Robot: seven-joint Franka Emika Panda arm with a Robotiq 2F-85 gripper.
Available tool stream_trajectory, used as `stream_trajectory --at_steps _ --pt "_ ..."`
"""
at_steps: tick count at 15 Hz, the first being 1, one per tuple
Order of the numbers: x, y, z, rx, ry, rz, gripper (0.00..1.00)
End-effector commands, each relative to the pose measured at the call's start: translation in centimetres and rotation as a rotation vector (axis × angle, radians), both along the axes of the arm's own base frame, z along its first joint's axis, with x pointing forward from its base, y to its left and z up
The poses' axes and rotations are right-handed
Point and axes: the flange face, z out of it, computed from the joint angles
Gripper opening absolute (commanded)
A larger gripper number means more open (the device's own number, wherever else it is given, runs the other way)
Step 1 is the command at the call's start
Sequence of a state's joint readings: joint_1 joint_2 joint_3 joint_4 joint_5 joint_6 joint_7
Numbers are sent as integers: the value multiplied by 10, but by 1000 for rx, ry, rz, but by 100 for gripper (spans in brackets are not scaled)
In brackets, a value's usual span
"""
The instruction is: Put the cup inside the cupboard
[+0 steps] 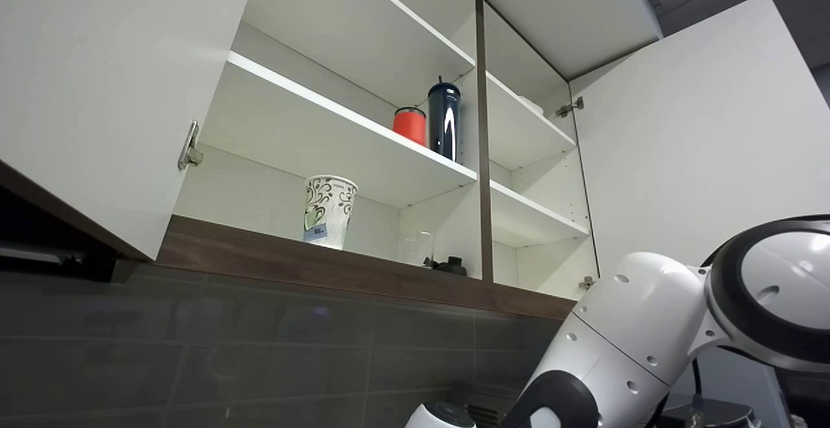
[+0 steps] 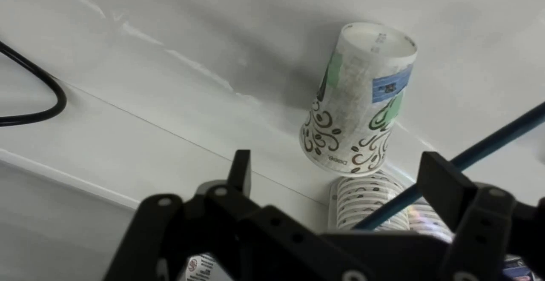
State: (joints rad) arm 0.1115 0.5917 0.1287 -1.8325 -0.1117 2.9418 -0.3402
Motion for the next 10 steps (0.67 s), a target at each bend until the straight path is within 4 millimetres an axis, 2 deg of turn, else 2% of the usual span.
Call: stream_trajectory --at_steps 1,7,10 --pt "9 -4 -17 -18 32 3 100" --pt "4 10 -48 -2 204 42 100" --pt "6 13 -55 18 248 53 100"
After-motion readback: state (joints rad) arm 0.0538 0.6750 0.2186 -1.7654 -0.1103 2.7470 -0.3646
